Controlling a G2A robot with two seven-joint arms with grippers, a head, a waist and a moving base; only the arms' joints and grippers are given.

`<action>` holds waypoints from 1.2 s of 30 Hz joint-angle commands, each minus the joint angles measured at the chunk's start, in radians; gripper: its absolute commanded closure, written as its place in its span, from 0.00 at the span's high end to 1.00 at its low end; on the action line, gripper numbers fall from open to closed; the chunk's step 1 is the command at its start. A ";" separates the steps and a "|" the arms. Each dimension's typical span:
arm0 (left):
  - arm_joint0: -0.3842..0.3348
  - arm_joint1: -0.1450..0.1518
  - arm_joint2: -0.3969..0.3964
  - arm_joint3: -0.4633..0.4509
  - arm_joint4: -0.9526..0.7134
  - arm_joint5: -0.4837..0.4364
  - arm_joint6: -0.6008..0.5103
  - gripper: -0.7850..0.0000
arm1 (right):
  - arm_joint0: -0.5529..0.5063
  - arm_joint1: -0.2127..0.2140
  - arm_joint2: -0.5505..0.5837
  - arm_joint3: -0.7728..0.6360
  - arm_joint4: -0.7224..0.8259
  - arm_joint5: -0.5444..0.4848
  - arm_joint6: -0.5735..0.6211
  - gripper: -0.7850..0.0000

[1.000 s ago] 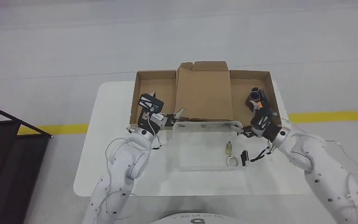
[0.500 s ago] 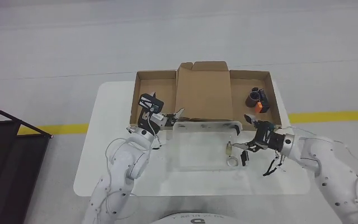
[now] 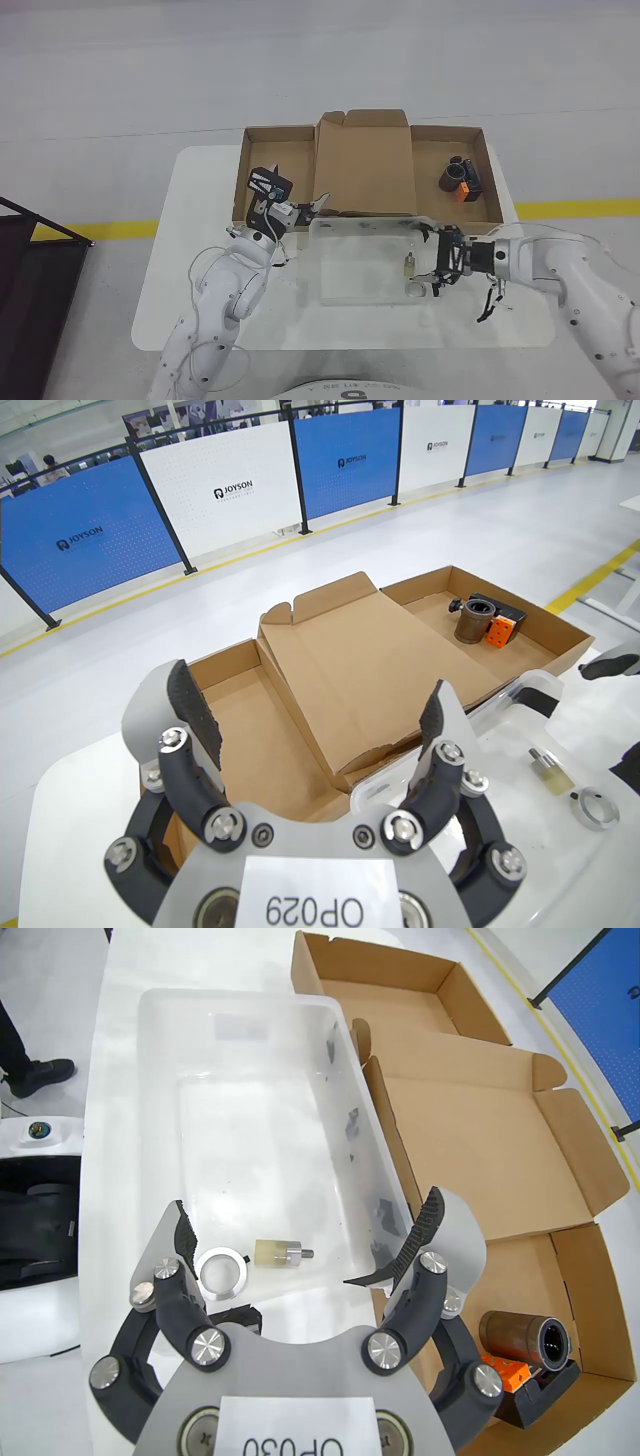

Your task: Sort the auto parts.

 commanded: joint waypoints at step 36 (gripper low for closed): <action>0.163 0.012 -0.141 -0.125 -0.096 0.086 0.203 1.00 | 0.334 -0.006 -0.411 0.013 0.289 0.076 0.781 0.81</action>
